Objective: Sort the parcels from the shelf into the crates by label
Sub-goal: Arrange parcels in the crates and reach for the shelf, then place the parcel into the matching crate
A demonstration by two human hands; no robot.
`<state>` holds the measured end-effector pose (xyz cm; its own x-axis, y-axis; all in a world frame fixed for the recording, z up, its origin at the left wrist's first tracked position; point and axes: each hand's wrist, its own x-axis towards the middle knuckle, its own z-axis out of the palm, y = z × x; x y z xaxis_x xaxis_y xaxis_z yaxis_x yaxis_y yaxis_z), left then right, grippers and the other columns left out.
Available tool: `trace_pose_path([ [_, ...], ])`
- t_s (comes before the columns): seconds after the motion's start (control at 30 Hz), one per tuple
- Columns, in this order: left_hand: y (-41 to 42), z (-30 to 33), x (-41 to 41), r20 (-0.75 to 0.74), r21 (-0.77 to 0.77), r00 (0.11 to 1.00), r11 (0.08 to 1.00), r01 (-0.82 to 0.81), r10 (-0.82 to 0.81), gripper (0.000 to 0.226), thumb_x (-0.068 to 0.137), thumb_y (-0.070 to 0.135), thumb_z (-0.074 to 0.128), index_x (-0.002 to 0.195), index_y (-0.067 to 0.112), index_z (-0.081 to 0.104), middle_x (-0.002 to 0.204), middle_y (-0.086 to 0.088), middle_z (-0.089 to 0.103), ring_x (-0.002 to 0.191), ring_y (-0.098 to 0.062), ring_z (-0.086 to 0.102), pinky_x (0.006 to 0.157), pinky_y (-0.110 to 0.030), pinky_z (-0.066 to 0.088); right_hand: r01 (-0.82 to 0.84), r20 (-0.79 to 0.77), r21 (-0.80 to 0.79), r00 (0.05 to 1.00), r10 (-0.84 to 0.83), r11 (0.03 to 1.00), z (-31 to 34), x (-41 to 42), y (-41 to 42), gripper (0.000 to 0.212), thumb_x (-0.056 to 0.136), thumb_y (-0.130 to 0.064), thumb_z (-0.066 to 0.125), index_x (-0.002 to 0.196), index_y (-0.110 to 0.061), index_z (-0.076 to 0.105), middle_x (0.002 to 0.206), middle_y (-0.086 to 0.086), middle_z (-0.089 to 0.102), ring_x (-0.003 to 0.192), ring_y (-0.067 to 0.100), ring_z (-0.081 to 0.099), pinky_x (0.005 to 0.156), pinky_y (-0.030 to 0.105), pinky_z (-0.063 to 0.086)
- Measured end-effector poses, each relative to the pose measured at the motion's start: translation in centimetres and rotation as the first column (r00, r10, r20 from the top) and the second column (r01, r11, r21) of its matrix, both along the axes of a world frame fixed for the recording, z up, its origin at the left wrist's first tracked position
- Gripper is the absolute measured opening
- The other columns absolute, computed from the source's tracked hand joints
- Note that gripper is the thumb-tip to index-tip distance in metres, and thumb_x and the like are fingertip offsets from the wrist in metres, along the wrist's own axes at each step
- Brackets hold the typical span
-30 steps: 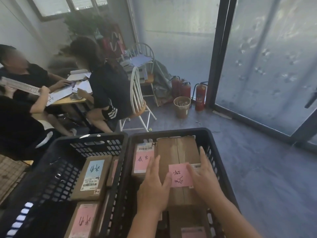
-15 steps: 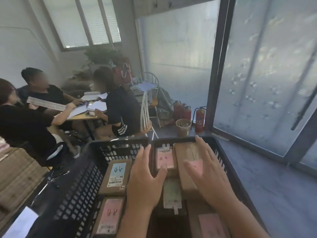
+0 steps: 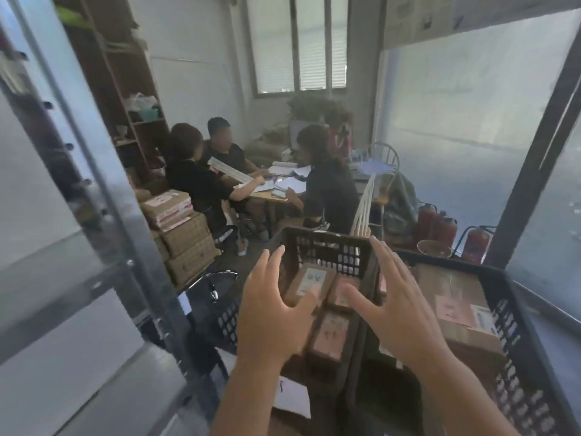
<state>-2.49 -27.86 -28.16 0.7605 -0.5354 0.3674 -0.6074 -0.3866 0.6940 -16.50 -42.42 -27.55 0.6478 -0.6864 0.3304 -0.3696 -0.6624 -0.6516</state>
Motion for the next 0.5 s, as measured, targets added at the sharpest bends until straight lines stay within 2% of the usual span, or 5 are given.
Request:
trace_pose_path([
  [0.1, 4.5, 0.5, -1.4, 0.01, 0.015, 0.988, 0.988, -0.157, 0.156, 0.09, 0.076, 0.085, 0.044, 0.156, 0.056, 0.014, 0.171, 0.022, 0.011, 0.158, -0.01, 0.014, 0.124, -0.056, 0.031, -0.136, 0.002, 0.016, 0.991, 0.136, 0.991, 0.6, 0.3, 2.6, 0.102, 0.078, -0.086, 0.05, 0.161, -0.054, 0.001, 0.172, -0.021, 0.011, 0.159, 0.012, 0.017, 0.126, 0.051, 0.029],
  [0.3, 14.8, 0.9, -6.6, 0.034, 0.021, 0.898, 0.898, -0.439, 0.438, 0.09, 0.083, 0.075, 0.061, 0.158, 0.05, 0.018, 0.171, 0.019, 0.017, 0.156, -0.011, 0.021, 0.125, -0.05, 0.031, -0.392, -0.006, 0.054, 0.92, 0.393, 0.918, 1.1, -0.2, 10.0, 0.103, 0.082, -0.078, 0.061, 0.161, -0.055, -0.001, 0.173, -0.022, 0.007, 0.16, 0.01, 0.013, 0.128, 0.049, 0.026],
  [0.4, 21.5, 0.5, -9.7, 0.037, -0.007, 0.823, 0.823, -0.567, 0.567, 0.087, 0.085, 0.066, 0.068, 0.158, 0.049, 0.023, 0.169, 0.022, 0.019, 0.154, -0.006, 0.022, 0.123, -0.037, 0.028, -0.523, -0.018, 0.076, 0.85, 0.526, 0.849, 1.0, -0.3, 15.4, 0.102, 0.081, -0.081, 0.059, 0.159, -0.056, -0.001, 0.173, -0.022, 0.007, 0.16, 0.012, 0.013, 0.128, 0.048, 0.027],
  [0.5, 28.9, 1.0, -13.2, 0.073, -0.028, 0.737, 0.74, -0.672, 0.672, 0.087, 0.085, 0.067, 0.068, 0.158, 0.051, 0.023, 0.169, 0.023, 0.018, 0.154, -0.002, 0.019, 0.125, -0.038, 0.029, -0.672, -0.008, 0.137, 0.734, 0.679, 0.728, 1.9, -0.5, 21.8, 0.105, 0.07, -0.09, 0.053, 0.155, -0.063, -0.002, 0.172, -0.026, 0.005, 0.16, 0.011, 0.01, 0.128, 0.05, 0.024],
])
